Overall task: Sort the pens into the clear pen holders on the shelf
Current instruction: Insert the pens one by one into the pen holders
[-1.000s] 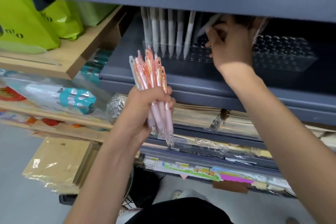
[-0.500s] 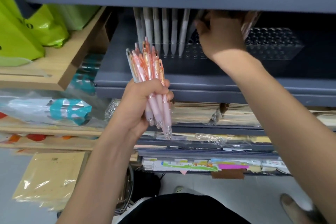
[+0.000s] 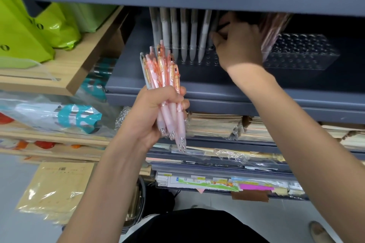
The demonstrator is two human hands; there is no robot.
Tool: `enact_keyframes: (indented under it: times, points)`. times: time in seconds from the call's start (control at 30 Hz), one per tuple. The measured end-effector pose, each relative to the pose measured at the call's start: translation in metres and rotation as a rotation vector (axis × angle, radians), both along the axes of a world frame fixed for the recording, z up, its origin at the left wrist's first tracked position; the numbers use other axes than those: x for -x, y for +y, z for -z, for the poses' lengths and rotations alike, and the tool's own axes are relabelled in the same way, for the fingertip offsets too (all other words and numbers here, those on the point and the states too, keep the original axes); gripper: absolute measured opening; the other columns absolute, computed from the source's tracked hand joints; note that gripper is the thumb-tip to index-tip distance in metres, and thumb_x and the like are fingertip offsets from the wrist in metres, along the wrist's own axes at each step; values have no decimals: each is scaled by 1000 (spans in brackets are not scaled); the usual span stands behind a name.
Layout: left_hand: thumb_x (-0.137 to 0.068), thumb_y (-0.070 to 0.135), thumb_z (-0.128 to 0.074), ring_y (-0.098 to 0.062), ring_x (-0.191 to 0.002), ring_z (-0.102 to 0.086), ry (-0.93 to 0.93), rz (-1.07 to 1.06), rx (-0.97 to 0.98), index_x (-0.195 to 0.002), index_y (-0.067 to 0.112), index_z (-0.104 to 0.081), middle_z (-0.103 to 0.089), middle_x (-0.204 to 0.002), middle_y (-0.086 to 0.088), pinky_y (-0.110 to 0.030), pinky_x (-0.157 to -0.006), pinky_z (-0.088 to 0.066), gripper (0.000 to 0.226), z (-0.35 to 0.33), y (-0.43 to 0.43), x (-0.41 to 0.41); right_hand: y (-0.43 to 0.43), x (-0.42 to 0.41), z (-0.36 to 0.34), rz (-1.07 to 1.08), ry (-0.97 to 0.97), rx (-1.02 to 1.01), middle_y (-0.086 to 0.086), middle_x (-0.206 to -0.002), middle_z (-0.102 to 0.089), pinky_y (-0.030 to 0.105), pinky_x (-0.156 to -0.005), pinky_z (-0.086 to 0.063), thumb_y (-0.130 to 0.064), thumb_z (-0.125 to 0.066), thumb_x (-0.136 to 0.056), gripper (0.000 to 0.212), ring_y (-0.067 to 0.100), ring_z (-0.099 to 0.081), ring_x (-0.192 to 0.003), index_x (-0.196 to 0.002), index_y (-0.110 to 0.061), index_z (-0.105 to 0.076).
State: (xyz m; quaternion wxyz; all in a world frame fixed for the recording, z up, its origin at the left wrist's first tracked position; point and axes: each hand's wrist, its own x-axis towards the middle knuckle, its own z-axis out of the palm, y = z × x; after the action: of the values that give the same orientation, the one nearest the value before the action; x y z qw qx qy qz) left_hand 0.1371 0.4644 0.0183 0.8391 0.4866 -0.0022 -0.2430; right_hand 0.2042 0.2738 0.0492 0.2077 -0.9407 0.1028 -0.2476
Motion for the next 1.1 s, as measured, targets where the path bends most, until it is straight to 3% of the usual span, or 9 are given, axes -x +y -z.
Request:
enact_keyframes:
  times: [0.2,0.47,0.53,0.6,0.67,0.8,0.87,1.0,1.1]
  points:
    - [-66,-1,-56,-16,-60,-54,-4,-3,5,-107,6,-51,-58,-80,-5,-23,-49,-46,42,2,-2,0,-4,-3,1,-35,-67,-121,9,-104,-73,39,-90,-52,-25,-62,-89,20,30,-66,-102,-105,-14,-68]
    - [-69,0,-57,-16,-62,-55,3,-67,58,-96,6,-56,-57,-79,-6,-23,-51,-48,28,2,-5,4,-12,-1,3,-63,-42,-256,3,-105,-73,37,-89,-53,-23,-66,-88,21,25,-67,-99,-105,-11,-70]
    - [-68,2,-60,-16,-62,-57,21,-116,71,-92,5,-56,-57,-77,-6,-24,-52,-50,24,2,-8,5,-10,12,0,-81,-58,-399,0,-96,-73,40,-78,-56,-26,-64,-90,18,25,-70,-84,-102,-13,-69]
    - [-68,4,-62,-15,-64,-60,24,-162,61,-91,2,-56,-58,-74,-5,-23,-54,-51,24,3,-10,5,-5,45,1,-150,-59,-633,-1,-75,-71,33,-53,-53,-25,-63,-91,9,17,-65,-57,-86,-18,-66]
    - [-70,5,-64,-15,-66,-62,15,-212,52,-92,1,-58,-60,-73,-4,-23,-58,-53,23,4,-10,4,0,87,7,-304,96,-876,4,-70,-71,28,-43,-48,-24,-66,-91,17,16,-60,-48,-78,-14,-67]
    - [-72,5,-66,-16,-68,-62,-8,-291,19,-96,1,-60,-61,-74,-7,-26,-59,-53,25,7,-17,5,17,145,20,-521,375,-1127,10,-75,-72,26,-48,-50,-34,-77,-77,24,20,-64,-54,-83,-11,-71]
    - [-68,7,-67,-16,-65,-63,-36,-310,-26,-97,1,-61,-61,-72,-8,-25,-56,-52,30,7,-23,8,23,149,26,-508,372,-1148,9,-73,-72,26,-49,-51,-30,-79,-72,25,20,-63,-54,-87,-12,-71]
    - [-69,9,-64,-17,-60,-63,-74,-307,-69,-96,0,-62,-62,-68,-9,-26,-53,-51,28,3,-32,12,17,150,28,-485,380,-1225,10,-70,-70,22,-46,-47,-11,-75,-81,15,15,-56,-50,-94,-6,-73]
    - [-67,7,-61,-17,-55,-59,-87,-314,-59,-87,3,-62,-62,-62,-5,-26,-53,-51,20,0,-39,12,1,155,27,-510,382,-1311,18,-76,-72,23,-49,-50,-2,-67,-86,12,17,-60,-53,-97,2,-69]
